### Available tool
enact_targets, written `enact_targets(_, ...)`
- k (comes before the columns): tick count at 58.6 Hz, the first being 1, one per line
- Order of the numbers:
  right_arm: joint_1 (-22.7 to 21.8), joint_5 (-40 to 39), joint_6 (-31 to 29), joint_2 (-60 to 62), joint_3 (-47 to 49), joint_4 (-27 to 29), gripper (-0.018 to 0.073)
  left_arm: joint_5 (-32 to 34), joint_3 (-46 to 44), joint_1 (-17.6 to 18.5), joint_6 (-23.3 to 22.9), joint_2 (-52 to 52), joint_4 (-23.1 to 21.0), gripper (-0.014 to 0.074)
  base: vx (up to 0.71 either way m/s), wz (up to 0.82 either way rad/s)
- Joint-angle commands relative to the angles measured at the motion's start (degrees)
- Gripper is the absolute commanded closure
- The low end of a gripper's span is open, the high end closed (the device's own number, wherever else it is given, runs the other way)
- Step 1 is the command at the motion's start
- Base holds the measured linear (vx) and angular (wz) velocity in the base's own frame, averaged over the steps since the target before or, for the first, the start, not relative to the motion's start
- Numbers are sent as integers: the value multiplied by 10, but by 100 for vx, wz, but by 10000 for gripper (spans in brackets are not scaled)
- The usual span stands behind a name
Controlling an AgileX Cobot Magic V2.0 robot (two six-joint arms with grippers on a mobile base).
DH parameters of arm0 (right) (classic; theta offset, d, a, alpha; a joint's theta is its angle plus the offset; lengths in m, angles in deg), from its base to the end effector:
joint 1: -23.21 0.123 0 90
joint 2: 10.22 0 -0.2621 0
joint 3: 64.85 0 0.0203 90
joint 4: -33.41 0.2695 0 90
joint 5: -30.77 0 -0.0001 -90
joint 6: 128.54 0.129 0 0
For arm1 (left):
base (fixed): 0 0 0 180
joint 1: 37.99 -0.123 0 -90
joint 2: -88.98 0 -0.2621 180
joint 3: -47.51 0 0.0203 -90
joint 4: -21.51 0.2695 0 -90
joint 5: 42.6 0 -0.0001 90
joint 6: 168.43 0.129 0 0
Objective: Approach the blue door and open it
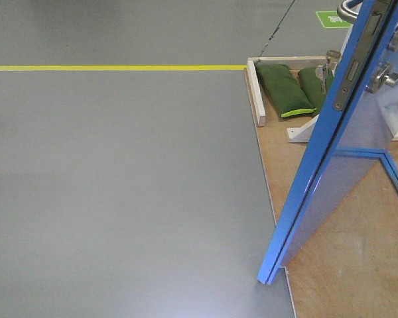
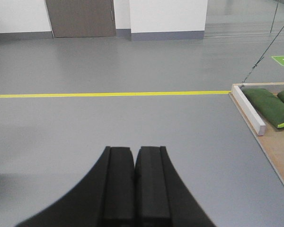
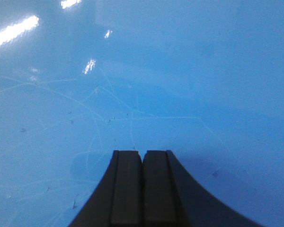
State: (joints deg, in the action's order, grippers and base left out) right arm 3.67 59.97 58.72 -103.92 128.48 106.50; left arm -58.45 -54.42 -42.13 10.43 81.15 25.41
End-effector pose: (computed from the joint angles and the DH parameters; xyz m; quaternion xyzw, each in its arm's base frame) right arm 0.3908 -0.0747 0.4504 0.4023 0.5789 0.4844 0.5181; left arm 0.1335 0.0121 0.1719 -0.0162 0.7754 0.0444 0.6297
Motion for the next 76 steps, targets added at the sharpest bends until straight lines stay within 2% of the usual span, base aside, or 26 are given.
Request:
enact_targets(1, 0, -13, -6, 16, 19, 15, 551, 49, -15, 1, -4, 8, -2, 524, 0, 0)
enact_targets(76, 0, -13, -6, 16, 19, 15, 551, 49, -15, 1, -4, 8, -2, 524, 4, 5)
